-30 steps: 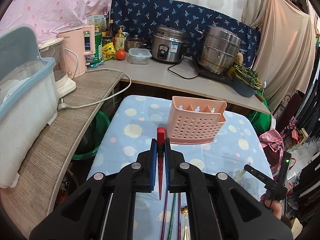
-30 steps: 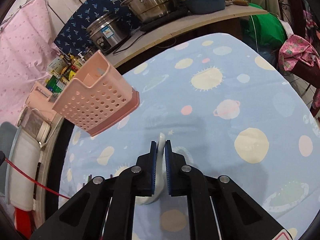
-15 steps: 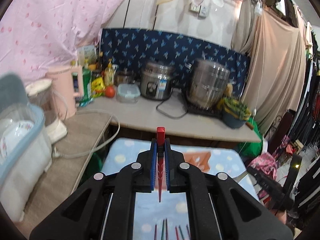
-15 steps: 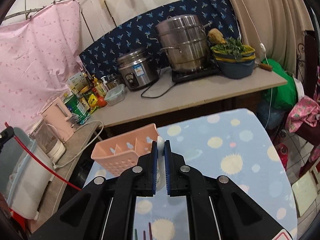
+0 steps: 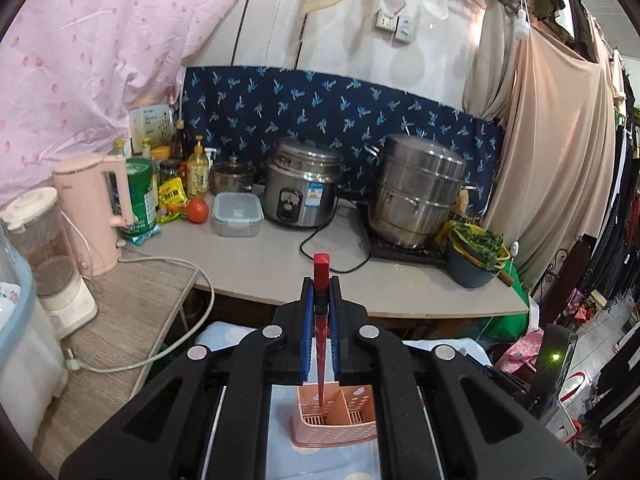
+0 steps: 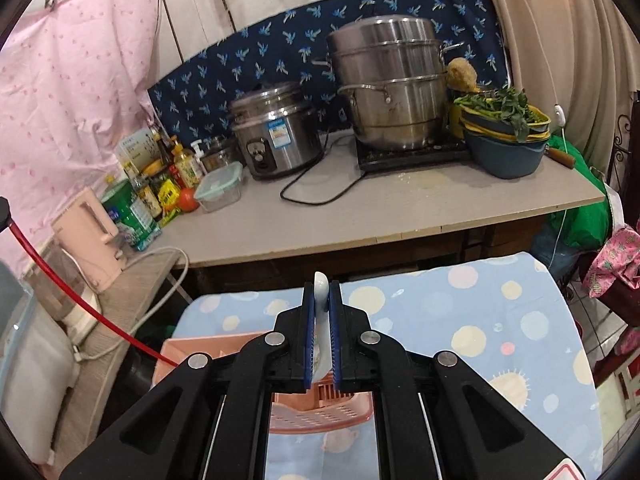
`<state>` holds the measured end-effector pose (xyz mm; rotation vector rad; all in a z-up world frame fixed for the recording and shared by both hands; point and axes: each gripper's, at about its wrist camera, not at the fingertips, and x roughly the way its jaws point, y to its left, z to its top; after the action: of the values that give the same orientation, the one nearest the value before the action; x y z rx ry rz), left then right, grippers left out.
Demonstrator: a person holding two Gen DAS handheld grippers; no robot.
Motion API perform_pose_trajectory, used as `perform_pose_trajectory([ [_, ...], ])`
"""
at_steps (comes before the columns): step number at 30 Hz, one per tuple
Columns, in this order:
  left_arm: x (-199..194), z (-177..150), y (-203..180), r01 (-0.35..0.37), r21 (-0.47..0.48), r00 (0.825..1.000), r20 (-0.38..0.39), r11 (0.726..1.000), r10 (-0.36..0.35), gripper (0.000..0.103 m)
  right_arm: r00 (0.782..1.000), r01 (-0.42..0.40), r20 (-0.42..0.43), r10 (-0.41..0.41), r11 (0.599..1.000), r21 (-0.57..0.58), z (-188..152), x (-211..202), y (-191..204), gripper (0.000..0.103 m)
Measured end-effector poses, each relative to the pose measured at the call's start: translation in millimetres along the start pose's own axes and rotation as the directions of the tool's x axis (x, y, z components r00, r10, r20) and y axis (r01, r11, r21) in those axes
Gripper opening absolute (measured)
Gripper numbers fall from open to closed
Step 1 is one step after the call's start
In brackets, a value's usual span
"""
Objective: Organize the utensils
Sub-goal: 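Open the left tool over the basket while the right tool releases the spoon into it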
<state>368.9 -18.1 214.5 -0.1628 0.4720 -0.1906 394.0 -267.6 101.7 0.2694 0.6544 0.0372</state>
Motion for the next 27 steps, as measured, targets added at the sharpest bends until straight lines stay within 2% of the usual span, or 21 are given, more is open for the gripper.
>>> perform_pose_trajectory([
  [7,30.0,-21.2,4.6,-0.006,-0.011,0.999,-0.053,1.0,0.005,0.008,0.998,0.002,-0.068,-0.003,1.0,-0.01,-14.5,30.9,-2.2,0.009],
  [9,32.0,-24.3,5.7,-0.007,-0.008,0.998,-0.062,1.0,0.006,0.009,0.998,0.005,-0.063,-0.006,1.0,-0.009,-16.8,31.7,-3.0,0.009],
  [12,29.9,-29.3,5.0,-0.032,0.007,0.998,-0.062,0.999,0.032,0.034,0.998,-0.001,-0.055,0.001,1.0,0.003,-18.6,25.1,-5.7,0.012],
  [13,27.0,-30.9,5.3,-0.036,0.012,0.998,-0.057,0.999,0.037,0.037,0.999,-0.004,-0.052,0.004,1.0,0.008,-18.4,21.2,-7.0,0.014],
  [17,13.6,-37.7,7.1,-0.041,0.02,0.997,-0.065,0.999,0.042,0.039,1.0,-0.014,-0.028,0.015,1.0,0.015,-21.4,-2.8,-9.2,0.022],
  [19,3.3,-44.0,8.9,-0.054,0.025,0.996,-0.07,0.998,0.056,0.044,1.0,-0.022,-0.022,0.022,1.0,0.013,-26.5,-17.6,-9.3,0.024],
  [22,-15.2,-60.0,12.3,-0.064,0.031,0.994,-0.086,0.997,0.067,0.048,0.999,-0.036,-0.028,0.036,0.999,0.008,-40.5,-43.8,-10.2,0.028],
  [27,-44.0,-96.1,21.4,-0.083,0.02,0.987,-0.14,0.996,0.085,0.048,0.996,-0.072,-0.055,0.074,0.997,0.021,-78.1,-87.9,-14.0,0.031],
])
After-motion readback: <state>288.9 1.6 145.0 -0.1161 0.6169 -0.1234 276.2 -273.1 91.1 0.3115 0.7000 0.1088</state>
